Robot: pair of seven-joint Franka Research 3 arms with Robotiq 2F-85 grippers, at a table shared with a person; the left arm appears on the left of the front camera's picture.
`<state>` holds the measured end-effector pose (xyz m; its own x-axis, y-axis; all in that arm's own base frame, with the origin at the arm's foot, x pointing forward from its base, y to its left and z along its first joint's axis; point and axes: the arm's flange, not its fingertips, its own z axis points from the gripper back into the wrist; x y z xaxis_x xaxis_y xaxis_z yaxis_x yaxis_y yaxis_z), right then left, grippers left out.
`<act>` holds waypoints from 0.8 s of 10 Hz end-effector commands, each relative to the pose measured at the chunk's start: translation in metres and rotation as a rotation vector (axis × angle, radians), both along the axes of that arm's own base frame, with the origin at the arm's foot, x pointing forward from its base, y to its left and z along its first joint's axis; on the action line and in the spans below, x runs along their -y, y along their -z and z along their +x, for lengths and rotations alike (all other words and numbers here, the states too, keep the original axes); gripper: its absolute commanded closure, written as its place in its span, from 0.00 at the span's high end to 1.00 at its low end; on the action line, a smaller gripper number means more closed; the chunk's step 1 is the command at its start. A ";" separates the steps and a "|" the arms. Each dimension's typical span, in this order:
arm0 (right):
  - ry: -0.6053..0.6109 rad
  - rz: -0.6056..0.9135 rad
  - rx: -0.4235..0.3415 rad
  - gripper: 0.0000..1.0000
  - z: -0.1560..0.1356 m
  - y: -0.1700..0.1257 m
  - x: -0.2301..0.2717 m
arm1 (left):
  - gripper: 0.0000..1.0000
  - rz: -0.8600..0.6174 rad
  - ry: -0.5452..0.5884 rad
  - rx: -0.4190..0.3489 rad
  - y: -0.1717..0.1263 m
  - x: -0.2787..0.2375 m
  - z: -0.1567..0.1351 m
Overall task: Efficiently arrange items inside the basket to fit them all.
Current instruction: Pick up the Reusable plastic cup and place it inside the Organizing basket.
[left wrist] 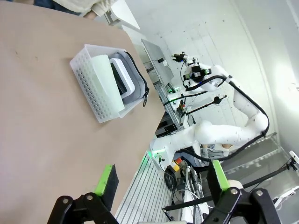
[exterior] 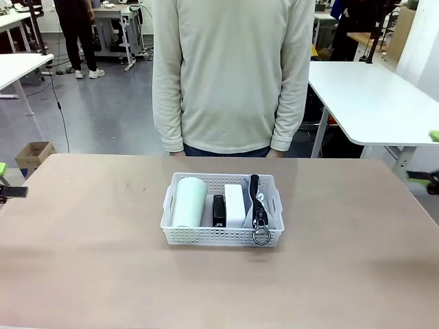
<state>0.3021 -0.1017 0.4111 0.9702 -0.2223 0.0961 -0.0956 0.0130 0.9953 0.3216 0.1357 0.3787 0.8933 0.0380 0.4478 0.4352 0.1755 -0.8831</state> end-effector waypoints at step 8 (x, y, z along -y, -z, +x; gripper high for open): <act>0.069 0.042 -0.042 1.00 -0.002 0.030 0.021 | 1.00 0.010 0.010 0.006 0.000 0.000 -0.003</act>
